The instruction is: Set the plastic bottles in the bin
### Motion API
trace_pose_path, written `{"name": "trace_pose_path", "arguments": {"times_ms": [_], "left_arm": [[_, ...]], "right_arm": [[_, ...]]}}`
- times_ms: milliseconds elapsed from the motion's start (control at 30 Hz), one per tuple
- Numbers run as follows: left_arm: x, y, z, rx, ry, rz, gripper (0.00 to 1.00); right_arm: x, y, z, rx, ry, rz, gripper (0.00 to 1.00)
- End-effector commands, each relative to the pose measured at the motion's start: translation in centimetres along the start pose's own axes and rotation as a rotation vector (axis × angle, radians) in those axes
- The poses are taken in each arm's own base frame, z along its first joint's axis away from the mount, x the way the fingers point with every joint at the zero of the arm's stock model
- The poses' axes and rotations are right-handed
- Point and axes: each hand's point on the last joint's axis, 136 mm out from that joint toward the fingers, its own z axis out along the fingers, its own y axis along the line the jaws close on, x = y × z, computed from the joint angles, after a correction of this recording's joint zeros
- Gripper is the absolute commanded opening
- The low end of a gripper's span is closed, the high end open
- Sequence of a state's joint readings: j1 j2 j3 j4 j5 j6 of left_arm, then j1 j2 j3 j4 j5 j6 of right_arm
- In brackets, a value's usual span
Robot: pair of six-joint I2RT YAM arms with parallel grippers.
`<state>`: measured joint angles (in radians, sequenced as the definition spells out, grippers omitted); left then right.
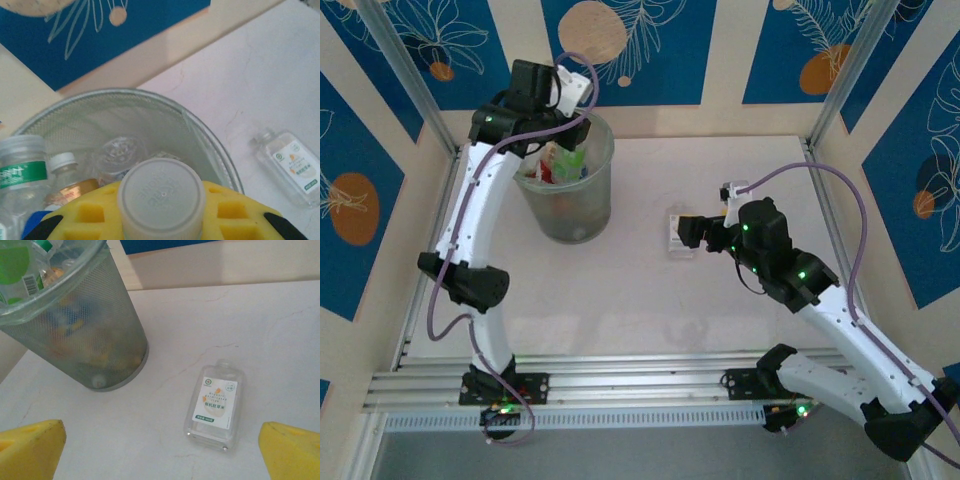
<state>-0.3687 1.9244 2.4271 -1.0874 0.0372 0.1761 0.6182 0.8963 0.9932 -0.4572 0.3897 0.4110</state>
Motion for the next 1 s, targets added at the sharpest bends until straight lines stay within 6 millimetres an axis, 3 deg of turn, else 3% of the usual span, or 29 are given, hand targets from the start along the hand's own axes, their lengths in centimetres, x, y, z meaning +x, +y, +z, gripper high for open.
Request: {"name": "trace_pose_path", "arguments": {"times_ms": [0,100,267,333,533,633,767,967], "left_arm": [[0.6,-0.4,0.9,0.033,0.031,0.017,0.15],[0.5,-0.9,1.9,0.073,0.023,0.01,0.19],[1.0,-1.2,3.7,0.092,0.045,-0.012,0.37],[1.4,-0.9,4.3,0.075,0.063,-0.02,0.46],[1.5,0.7,5.0,-0.016,0.071,-0.056,0.59],[0.9,0.8,4.7,-0.023,0.045,-0.075,0.58],[0.2,1.6,3.6,-0.068,0.017,-0.109,0.41],[0.7,0.9,3.8,-0.035,0.014,-0.13,0.39]], "right_arm": [[-1.3,0.2,-0.5,-0.006,-0.029,0.023,0.99],[-1.2,0.1,-0.5,-0.003,-0.027,0.026,0.99],[-1.2,0.1,-0.6,-0.002,-0.024,0.03,0.99],[-1.2,0.1,-0.7,0.0,-0.023,0.03,0.99],[-1.2,0.0,-0.7,0.0,-0.022,0.025,0.99],[-1.1,0.0,-0.5,-0.001,-0.018,0.025,0.99],[-1.1,0.0,-0.5,-0.003,-0.02,0.028,0.99],[-1.2,0.0,-0.4,-0.004,-0.025,0.029,0.99]]}}
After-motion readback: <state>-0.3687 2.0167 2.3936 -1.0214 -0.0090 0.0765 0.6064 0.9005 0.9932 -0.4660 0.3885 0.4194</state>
